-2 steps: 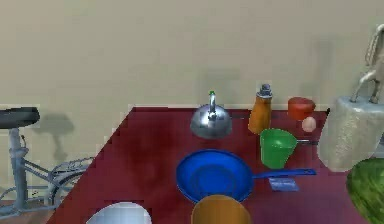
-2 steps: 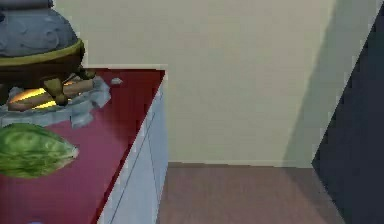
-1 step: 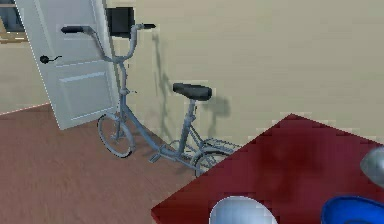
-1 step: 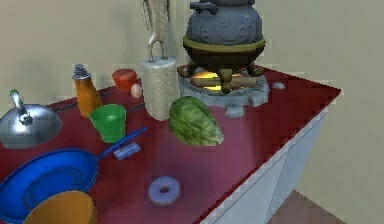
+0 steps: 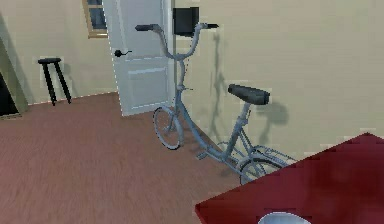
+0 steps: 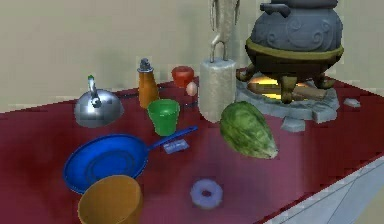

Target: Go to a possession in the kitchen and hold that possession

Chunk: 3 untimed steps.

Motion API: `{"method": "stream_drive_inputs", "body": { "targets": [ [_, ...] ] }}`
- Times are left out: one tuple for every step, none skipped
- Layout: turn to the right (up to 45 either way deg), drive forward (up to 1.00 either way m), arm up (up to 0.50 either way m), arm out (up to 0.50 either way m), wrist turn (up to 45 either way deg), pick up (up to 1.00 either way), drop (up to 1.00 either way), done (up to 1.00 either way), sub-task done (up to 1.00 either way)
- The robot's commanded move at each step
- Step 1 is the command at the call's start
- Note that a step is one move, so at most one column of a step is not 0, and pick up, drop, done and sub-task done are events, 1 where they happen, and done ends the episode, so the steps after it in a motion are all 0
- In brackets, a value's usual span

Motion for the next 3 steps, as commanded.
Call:
{"method": "stream_drive_inputs", "body": {
  "targets": [
    [0.0, 0.0, 0.5, 0.0, 0.0, 0.0, 0.0, 0.0, 0.0],
    [0.0, 0.0, 0.38, 0.0, 0.0, 0.0, 0.0, 0.0, 0.0],
    [0.0, 0.0, 0.0, 0.24, 0.0, 0.0, 0.0, 0.0, 0.0]
  ]
}}
